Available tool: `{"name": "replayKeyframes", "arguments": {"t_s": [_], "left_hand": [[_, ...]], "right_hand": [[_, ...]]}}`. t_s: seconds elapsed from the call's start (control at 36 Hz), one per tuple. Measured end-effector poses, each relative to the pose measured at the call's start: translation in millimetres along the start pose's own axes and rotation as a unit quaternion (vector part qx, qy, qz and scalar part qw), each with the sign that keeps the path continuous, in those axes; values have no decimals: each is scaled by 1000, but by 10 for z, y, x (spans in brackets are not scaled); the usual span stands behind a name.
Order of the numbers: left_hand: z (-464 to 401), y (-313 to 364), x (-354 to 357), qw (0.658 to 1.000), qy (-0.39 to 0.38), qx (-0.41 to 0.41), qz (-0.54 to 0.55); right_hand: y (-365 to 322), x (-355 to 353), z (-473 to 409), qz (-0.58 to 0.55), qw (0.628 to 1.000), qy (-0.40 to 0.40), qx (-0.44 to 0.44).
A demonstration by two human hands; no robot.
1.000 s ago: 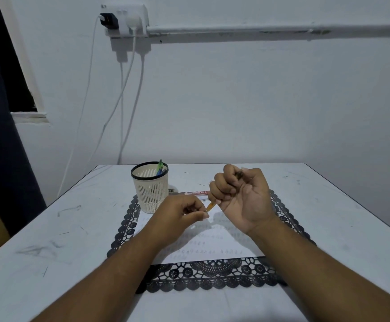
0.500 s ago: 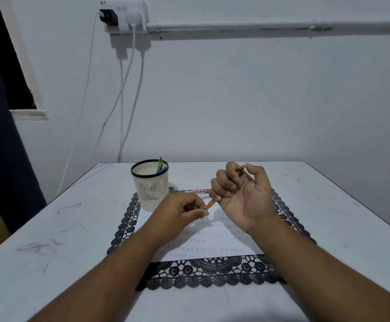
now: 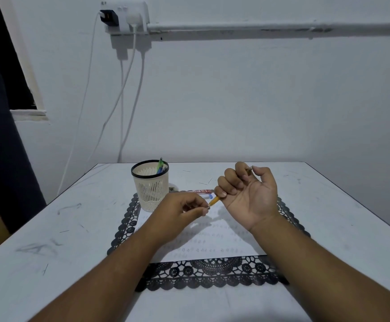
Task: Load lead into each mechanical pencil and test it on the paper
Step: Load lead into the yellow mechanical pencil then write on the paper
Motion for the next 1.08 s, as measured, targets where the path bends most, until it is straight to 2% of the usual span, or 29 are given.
{"name": "replayKeyframes", "arguments": {"t_s": [0.17, 0.67, 1.08], "left_hand": [[10, -9, -9, 1000, 5, -9, -2], [29, 55, -38, 998, 13, -8, 68], [22, 60, -81, 998, 33, 0, 49]], "right_hand": [[6, 36, 11, 22, 1000, -17, 0], [-5, -53, 9, -75, 997, 19, 3], [-43, -56, 5, -60, 997, 39, 0]]}}
Point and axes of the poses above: each hand's wrist, its own z-axis away from the middle knuckle, its own x-axis out of the palm, y = z × x, the point moved 9 cm from there along -z, towards the middle knuckle, and after that the axes turned 1 degree about x, right-handed, at the moved point
